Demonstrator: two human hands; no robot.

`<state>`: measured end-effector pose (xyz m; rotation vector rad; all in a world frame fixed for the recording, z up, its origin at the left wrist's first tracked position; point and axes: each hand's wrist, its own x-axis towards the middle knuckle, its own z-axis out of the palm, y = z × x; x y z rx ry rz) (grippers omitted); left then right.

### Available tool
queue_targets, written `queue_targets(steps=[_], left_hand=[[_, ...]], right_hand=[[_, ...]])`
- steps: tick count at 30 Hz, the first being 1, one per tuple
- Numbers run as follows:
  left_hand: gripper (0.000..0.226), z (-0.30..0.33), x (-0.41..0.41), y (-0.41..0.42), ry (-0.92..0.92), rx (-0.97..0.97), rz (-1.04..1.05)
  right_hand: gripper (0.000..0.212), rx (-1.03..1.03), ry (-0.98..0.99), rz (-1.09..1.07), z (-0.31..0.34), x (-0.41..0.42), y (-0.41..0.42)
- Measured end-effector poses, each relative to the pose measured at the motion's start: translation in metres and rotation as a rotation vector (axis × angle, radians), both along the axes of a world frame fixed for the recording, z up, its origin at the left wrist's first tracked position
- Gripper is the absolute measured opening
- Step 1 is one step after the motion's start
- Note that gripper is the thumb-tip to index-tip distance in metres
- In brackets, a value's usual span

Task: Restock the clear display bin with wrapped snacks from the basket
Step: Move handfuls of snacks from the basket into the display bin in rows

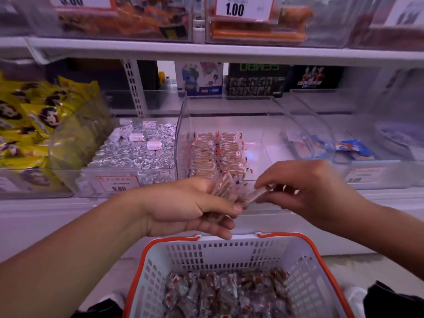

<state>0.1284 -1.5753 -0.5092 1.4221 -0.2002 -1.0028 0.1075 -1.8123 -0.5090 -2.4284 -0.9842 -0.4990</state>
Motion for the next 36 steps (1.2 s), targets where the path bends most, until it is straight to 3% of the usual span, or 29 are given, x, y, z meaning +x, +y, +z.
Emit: queue_targets(steps=[7,12,16,20,24,30,33,36], left_hand=[[0.048,0.005,0.003,-0.003,0.244,-0.263,-0.014],[0.031,0.009,-0.002,-0.014,0.014,-0.111,-0.048],[0.028,0.006,-0.005,-0.027,-0.227,0.072,0.005],[0.033,0.019,0.004,-0.032,-0.370,0.182,-0.044],[0.063,0.041,0.026,-0.030,-0.401,0.112,0.026],[0.051,0.042,0.067,-0.033,-0.278,0.056,0.287],[0.039,0.033,0.081,-0.037,-0.235,0.034,0.344],[0.032,0.027,0.094,-0.040,-0.203,0.038,0.347]], right_hand=[[0.038,0.045,0.046,-0.015,0.008,-0.003,-0.001],[0.057,0.184,0.105,-0.079,0.007,-0.007,0.008],[0.068,0.148,0.184,-0.025,0.009,-0.005,0.010],[0.050,0.128,0.258,0.061,0.019,0.000,0.008],[0.035,0.156,0.287,0.011,0.033,0.023,0.005],[0.021,0.413,0.660,-0.113,0.033,0.075,0.001],[0.022,0.326,0.685,-0.161,0.025,0.088,0.001],[0.017,0.122,0.583,-0.220,0.021,0.093,0.003]])
